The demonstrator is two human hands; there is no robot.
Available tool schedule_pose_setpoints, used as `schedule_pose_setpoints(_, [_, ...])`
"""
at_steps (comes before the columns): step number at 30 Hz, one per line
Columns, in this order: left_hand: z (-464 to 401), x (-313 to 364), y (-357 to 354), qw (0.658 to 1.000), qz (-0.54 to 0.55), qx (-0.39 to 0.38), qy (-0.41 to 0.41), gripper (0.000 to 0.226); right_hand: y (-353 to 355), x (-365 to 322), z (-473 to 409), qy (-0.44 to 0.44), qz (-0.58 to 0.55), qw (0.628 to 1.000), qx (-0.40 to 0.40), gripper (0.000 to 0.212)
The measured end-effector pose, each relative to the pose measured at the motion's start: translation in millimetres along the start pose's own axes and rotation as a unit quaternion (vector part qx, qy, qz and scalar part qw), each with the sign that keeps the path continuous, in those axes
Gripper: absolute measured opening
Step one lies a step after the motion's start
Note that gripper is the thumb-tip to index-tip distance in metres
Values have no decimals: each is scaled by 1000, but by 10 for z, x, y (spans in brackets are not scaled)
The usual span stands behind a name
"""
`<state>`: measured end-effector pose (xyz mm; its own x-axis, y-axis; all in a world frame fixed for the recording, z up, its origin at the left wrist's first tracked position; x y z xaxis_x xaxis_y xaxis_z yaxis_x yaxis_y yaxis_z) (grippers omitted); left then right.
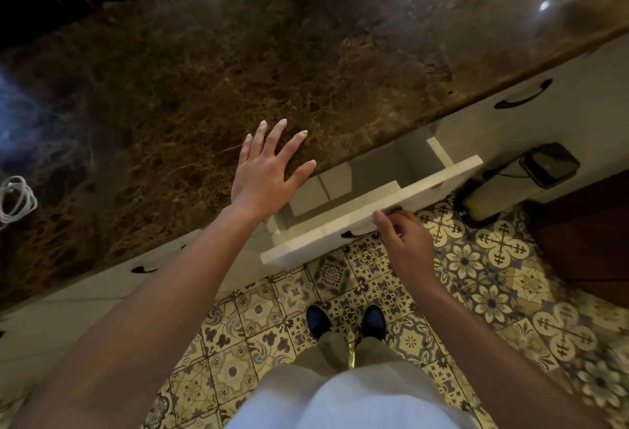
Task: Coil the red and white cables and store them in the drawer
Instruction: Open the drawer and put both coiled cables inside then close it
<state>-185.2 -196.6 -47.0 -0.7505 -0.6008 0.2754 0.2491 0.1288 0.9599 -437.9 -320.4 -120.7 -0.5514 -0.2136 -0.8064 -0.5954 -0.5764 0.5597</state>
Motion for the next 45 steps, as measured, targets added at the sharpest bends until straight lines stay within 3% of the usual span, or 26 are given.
schedule_pose_setpoints(16, [24, 28, -7, 1000, -17, 1, -4, 73, 283, 317, 560, 1, 17, 1000, 5, 41])
schedule_pose_setpoints(27, [39, 32, 17, 1000, 7, 7, -5, 68, 432, 150, 613, 15, 28, 1000, 1, 34])
schedule_pose_setpoints(32, [245, 33, 155, 984, 160, 83, 2, 50, 637, -148, 619, 113, 43, 991, 51, 15])
schedule_pose_setpoints(37, [715, 12, 310, 961, 214, 173, 18, 33, 648, -547, 536, 199, 39, 979, 20, 10])
schedule_pose_setpoints(45, [1689, -532, 703, 906, 252, 312, 134, 32, 149, -1390, 381, 302, 38, 948, -97, 6])
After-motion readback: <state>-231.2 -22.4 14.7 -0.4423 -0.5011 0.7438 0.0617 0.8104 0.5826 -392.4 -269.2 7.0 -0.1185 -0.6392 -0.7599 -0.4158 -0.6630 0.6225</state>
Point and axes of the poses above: each hand's wrist, its own z-axis away from the middle knuckle, its own y-axis out of the back of the hand, x = y × z, the point moved 1 cm from there along -z, towards the middle knuckle, and after that the axes turned 8 degrees about z, right-handed, at the moved point
